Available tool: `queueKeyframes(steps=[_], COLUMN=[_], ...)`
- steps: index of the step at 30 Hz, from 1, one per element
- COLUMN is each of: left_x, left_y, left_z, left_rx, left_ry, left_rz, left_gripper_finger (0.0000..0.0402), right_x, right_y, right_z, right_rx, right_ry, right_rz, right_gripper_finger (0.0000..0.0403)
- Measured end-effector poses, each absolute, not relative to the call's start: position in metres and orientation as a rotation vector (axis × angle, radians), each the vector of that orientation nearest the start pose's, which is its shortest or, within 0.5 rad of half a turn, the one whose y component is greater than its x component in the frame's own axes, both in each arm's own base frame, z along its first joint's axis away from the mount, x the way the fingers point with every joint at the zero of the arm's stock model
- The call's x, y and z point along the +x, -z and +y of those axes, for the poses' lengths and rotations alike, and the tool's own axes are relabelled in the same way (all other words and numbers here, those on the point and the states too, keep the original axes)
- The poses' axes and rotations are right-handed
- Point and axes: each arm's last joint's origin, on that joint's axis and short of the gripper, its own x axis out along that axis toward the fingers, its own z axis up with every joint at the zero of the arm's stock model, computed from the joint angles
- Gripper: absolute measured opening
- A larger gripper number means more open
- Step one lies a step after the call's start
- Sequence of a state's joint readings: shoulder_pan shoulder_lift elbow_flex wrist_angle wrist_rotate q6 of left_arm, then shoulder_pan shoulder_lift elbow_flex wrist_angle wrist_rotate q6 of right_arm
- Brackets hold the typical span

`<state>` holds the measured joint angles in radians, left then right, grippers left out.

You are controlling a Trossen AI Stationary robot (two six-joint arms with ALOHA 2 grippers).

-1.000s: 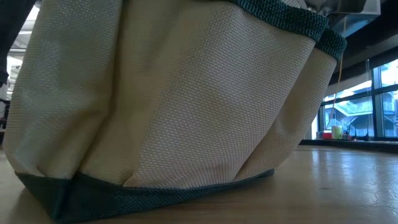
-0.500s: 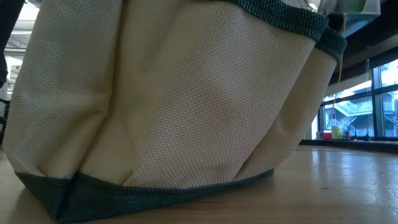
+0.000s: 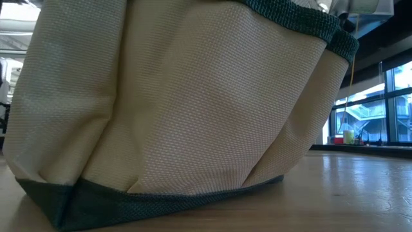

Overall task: Pick & Place Garden tools in Gardening bag
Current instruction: Put the brown hand rake into the gardening bag

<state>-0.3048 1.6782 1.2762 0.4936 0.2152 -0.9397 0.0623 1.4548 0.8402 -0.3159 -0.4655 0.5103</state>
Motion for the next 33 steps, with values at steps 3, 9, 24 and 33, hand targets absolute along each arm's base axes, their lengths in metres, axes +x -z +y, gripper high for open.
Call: queueKeyframes(steps=[3, 9, 24, 33], left_x=[0.361, 0.344, 0.275, 0.280], left_y=[-0.340, -0.340, -0.300, -0.233], left_z=[-0.135, -0.160, -0.257, -0.276], left_rx=[-0.880, -0.896, -1.100, -1.078], left_ry=[0.442, 0.427, 0.208, -0.031], left_rz=[0.156, 0.243, 0.634, 0.844], left_gripper_finger=[0.0105, 0.0014, 0.0001, 0.0001], right_x=[0.280, 0.280, 0.287, 0.291], right_y=[-0.199, -0.199, -0.205, -0.210], right_z=[0.034, 0.034, 0.036, 0.036], right_rx=[0.658, 0.721, 0.785, 0.879], right_ry=[-0.244, -0.206, -0.203, -0.182], right_rz=[1.025, 1.038, 0.955, 0.913], right_gripper_finger=[0.0190, 0.0186, 0.0004, 0.0002])
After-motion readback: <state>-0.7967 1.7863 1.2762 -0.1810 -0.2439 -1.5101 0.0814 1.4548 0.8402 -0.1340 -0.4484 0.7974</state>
